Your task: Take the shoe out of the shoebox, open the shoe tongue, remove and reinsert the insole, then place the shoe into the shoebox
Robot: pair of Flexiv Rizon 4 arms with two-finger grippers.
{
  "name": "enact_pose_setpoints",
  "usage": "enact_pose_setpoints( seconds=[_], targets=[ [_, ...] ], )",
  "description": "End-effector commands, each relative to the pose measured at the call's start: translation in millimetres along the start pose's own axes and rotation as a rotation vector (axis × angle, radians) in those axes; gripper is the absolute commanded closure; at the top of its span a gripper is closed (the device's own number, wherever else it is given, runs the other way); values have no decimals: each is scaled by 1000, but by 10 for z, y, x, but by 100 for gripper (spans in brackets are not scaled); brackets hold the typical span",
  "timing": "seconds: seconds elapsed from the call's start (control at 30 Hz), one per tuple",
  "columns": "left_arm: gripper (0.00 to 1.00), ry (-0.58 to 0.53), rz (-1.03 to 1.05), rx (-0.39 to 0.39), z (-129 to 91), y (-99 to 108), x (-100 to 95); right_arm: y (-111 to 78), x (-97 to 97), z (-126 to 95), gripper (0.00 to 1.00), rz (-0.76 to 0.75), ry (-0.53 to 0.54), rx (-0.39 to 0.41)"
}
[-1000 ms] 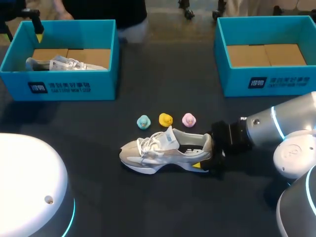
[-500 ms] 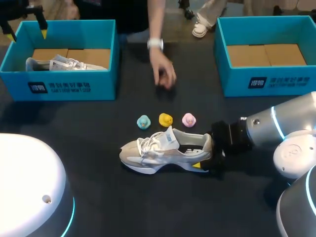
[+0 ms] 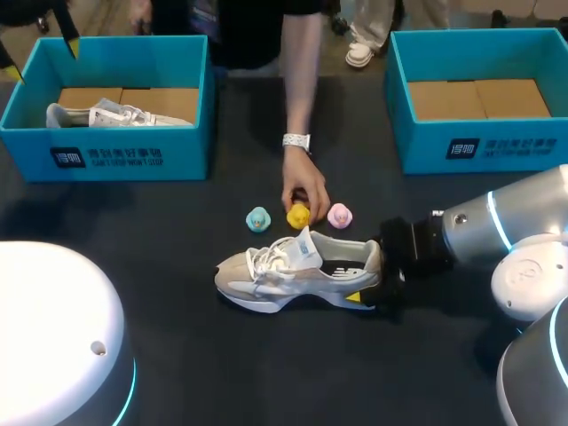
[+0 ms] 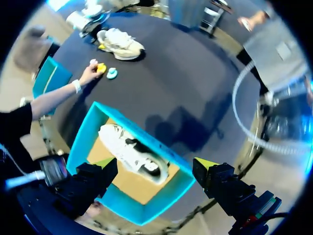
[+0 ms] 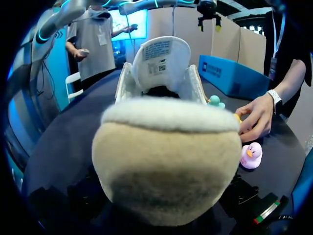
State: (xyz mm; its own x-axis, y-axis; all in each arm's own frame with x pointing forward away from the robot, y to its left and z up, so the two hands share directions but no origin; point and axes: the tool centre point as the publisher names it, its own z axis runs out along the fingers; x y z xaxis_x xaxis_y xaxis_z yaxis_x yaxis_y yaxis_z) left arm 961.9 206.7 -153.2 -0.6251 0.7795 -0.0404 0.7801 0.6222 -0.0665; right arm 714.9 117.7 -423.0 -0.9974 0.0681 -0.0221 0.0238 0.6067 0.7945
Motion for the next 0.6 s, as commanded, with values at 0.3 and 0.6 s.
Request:
enact_pose_setpoints(
  seconds=[0.3, 0.6],
  targets=[
    [0, 31, -927, -176, 197, -913, -70, -7, 7, 19, 100, 0, -1, 3],
    [0, 52, -1062, -146, 275, -1173, -83, -7, 7, 19, 100, 0, -1, 3]
  ],
)
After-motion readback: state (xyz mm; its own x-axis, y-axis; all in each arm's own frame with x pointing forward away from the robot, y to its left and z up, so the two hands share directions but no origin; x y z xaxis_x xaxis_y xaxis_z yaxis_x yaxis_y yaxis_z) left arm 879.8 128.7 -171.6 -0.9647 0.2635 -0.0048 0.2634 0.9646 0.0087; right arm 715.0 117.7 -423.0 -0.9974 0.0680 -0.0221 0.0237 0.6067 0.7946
